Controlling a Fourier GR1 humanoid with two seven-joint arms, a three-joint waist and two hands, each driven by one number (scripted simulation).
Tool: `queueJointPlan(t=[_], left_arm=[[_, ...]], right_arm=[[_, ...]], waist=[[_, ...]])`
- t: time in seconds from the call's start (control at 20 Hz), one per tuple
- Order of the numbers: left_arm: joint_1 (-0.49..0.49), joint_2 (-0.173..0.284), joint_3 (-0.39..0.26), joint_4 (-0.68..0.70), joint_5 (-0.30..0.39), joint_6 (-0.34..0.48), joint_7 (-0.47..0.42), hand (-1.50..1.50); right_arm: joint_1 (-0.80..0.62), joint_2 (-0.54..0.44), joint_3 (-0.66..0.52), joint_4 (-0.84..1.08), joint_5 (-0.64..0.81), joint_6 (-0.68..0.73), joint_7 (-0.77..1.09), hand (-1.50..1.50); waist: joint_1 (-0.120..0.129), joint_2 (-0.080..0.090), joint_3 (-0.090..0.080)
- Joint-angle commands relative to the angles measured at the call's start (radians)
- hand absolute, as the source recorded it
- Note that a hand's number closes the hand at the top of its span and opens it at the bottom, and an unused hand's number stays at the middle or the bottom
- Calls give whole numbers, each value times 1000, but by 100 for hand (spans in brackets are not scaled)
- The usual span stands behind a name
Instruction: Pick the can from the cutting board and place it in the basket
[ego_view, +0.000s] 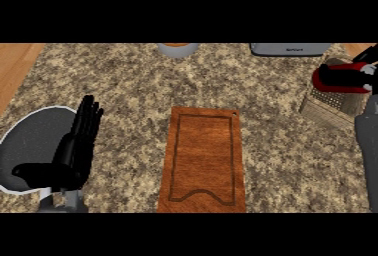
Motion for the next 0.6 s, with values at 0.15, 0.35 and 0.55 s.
queueJointPlan(t=[0.15, 0.35, 0.55], left_arm=[[-11, -32, -22, -6, -36, 32, -1, 0], [26, 1, 11, -7, 3, -21, -33, 0], [30, 7, 33, 7, 23, -40, -48, 0]], right_arm=[[11, 23, -40, 103, -33, -111, -70, 150], [66, -35, -124, 100, -55, -139, -80, 150], [63, -56, -122, 173, -100, -100, -137, -150]], waist=[[3, 1, 0], [2, 1, 0], [3, 1, 0]])
